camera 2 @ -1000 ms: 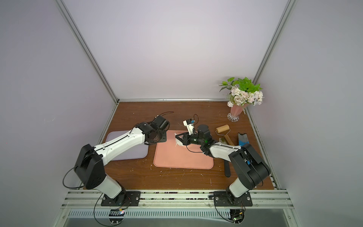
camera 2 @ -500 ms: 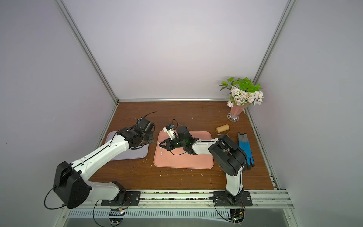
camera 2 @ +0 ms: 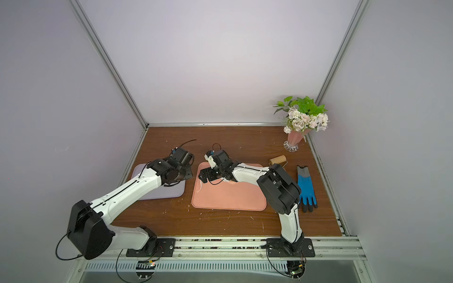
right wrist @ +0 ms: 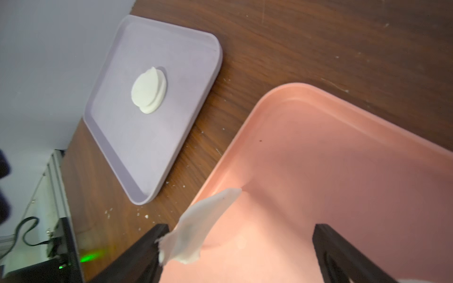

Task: Roll out the dumpling wrappers from the dough
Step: Remove the dumpling wrapper from the work surface.

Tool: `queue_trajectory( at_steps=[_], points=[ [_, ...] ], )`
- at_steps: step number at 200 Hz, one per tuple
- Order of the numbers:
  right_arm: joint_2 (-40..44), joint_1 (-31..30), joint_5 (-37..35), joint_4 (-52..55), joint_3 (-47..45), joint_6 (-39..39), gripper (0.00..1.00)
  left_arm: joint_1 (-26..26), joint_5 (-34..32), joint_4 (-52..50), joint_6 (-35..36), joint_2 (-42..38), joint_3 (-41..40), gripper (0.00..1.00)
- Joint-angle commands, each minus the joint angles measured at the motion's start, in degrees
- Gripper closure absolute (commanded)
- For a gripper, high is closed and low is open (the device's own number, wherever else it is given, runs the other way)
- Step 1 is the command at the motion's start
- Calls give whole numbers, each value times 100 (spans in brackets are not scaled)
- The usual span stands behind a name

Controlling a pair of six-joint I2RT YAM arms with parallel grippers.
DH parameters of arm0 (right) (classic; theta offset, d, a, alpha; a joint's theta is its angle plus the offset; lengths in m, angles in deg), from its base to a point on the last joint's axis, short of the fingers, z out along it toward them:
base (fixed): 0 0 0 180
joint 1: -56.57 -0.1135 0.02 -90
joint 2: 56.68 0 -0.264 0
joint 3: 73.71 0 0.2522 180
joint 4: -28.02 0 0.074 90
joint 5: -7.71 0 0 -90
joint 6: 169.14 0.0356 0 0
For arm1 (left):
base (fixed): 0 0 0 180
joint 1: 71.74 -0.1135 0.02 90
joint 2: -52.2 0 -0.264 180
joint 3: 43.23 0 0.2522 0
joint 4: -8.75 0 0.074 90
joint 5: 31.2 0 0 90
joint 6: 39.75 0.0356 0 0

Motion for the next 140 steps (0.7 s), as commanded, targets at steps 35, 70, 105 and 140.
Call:
queue_trajectory(
  at_steps=[35,70,105,140],
  points=[
    [318,41,80,143,109,-214,1,-41,479,254,-82,-444,-426,60],
    [481,186,484,-32,68,96,1,17,1063,1065,-196,-1274,-1357,56],
    [622,280,828,4,119,420,1,226,1592,2232,-254,-1886,-2191,46],
    [789,279,891,280,239,497,1,615,1404,2665,-136,-1655,-2288,33]
  ],
)
